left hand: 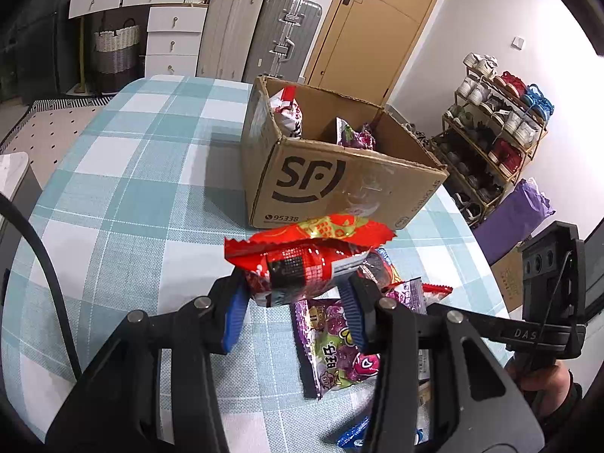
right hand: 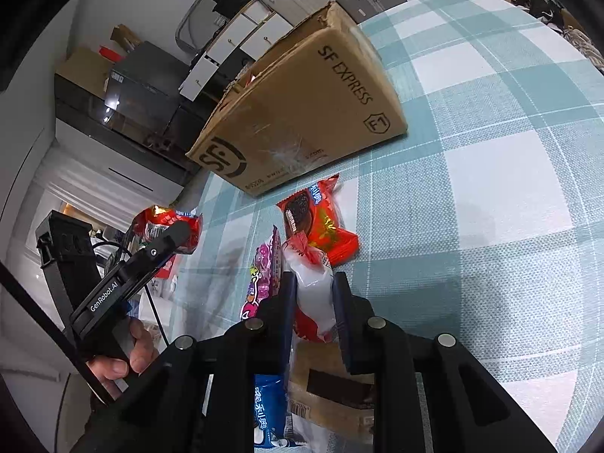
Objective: Organize snacks
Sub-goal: 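Carry both bags over the cardboard box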
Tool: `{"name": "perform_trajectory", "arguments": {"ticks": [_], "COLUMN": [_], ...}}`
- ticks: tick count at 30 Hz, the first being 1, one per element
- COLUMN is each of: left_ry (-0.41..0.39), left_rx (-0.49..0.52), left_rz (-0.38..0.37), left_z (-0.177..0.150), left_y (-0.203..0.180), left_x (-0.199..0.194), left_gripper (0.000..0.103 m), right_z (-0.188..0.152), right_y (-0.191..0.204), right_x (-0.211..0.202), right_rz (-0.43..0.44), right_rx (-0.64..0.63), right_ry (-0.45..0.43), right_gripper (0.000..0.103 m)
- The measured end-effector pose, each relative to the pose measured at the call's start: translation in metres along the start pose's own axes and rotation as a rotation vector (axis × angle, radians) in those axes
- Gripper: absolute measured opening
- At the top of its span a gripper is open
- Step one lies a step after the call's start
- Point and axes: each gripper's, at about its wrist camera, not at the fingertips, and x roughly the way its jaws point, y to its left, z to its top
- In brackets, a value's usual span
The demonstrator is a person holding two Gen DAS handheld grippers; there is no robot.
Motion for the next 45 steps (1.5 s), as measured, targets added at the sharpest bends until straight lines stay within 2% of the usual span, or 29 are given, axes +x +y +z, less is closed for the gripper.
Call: {"name": "perform_trajectory", "arguments": {"ticks": [7,15,20,25,28,35,40,45], "left_ry": [-0.008,-0.059,-0.097,-0.096,-0.081,0.039,0.139,0.218], "left_rx": [0.015,0.032,0.053,0.056,0.093,0.102,0.088,0.12], "left_rz": [-0.008,-0.021,-0.025,-0.031,-0.021,-0.016,-0.034,-0.046], "left_z": [0.002,0.014,0.039,0.076,0.102,0.156,0.173,0.171], "left_y": [-0.005,-0.02,-0.027,-0.035,-0.047,-0.059,-0.065,-0.071], "left_x": [-0.002,-0.021,-0.034,-0.038,-0.032,0.02,0.066,0.098], "left_gripper": [0.041,0.041,0.041,0.041,0.041,0.041,0.041,0.041], "right_z": [0.007,0.026,0.052,0.092,0.118,0.17,0.196,0.205], "right_y": [0.003,0.018,0.031,0.056,0.069,0.087,0.076,0.064], "right_x": [-0.026,-0.061,-0.077,-0.088,-0.087,-0.067,-0.034,-0.008], "right_rz": [0.044,0.088,0.129,0.138,0.122,0.044,-0.035,-0.1], "right_rx": [-0.006,-0.059,-0.074,-0.121,-0.144,-0.189,-0.163,-0.18], "right_ry": [-0.098,-0.218,-0.26,-0.297,-0.307,-0.303,-0.258,-0.213], "right_gripper": [0.019,0.019,0.019,0.019,0.019,0.019,0.019,0.02]}}
